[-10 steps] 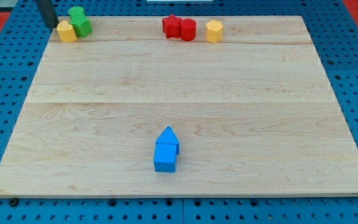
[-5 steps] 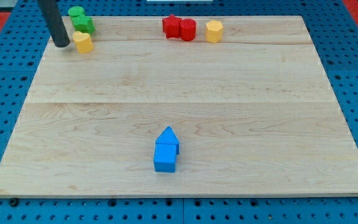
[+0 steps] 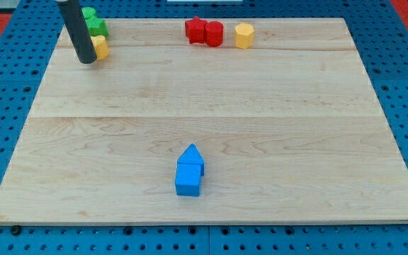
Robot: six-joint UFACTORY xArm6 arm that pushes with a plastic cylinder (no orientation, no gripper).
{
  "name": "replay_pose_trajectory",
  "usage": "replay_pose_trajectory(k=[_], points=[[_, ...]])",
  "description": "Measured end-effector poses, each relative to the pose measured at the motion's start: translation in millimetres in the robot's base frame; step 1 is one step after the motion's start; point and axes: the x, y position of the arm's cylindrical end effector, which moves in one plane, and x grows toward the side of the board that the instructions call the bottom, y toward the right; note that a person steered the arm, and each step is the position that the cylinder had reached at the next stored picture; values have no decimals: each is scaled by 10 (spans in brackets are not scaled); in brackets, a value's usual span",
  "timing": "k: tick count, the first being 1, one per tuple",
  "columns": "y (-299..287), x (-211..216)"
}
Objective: Push the yellow heart to the top left
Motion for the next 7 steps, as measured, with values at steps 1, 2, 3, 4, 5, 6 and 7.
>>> replay_pose_trajectory(k=[1,2,3,4,5,6,7], points=[[0,-86],[46,-137],[258,112],[533,107],[520,-3],[517,-185],[448,-298]])
